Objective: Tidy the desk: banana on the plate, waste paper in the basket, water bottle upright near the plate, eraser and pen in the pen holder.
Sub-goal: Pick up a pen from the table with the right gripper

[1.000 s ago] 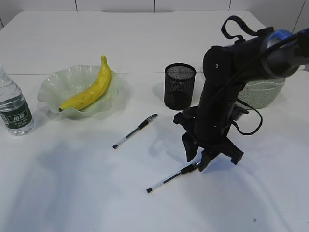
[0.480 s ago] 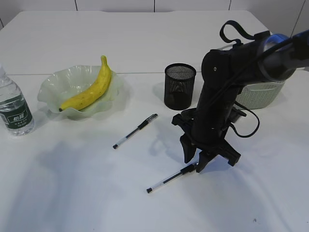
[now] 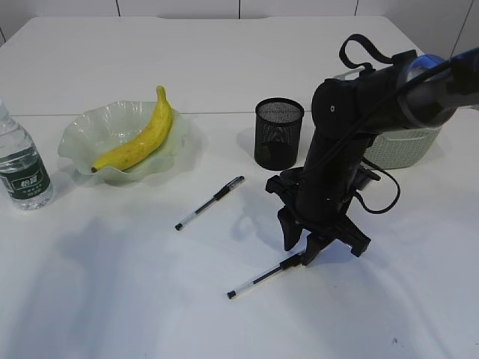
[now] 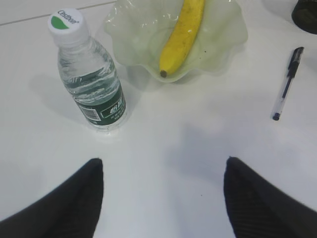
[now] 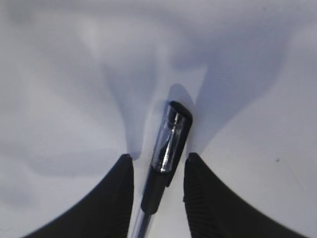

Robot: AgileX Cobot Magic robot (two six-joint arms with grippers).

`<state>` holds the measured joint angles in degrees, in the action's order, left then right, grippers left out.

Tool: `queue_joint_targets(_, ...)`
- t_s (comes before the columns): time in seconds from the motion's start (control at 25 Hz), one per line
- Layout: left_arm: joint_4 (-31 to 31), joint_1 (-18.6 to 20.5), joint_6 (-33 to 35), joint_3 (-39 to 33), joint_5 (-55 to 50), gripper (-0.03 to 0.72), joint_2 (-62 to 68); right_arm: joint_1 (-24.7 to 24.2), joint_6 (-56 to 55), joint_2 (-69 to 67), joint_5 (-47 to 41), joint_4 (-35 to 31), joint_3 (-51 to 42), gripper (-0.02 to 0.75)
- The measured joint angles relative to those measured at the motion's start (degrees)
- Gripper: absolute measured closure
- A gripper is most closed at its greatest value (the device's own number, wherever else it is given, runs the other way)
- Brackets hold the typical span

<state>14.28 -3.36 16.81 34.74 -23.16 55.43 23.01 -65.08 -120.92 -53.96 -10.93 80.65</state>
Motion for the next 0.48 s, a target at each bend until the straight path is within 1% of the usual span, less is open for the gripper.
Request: queue_joint_targets(0.48,0.00,0.00,0.00,0.00,-0.25,0.151,0.00,0.00,0.00,0.00,0.00,0.92,0.00,0.481)
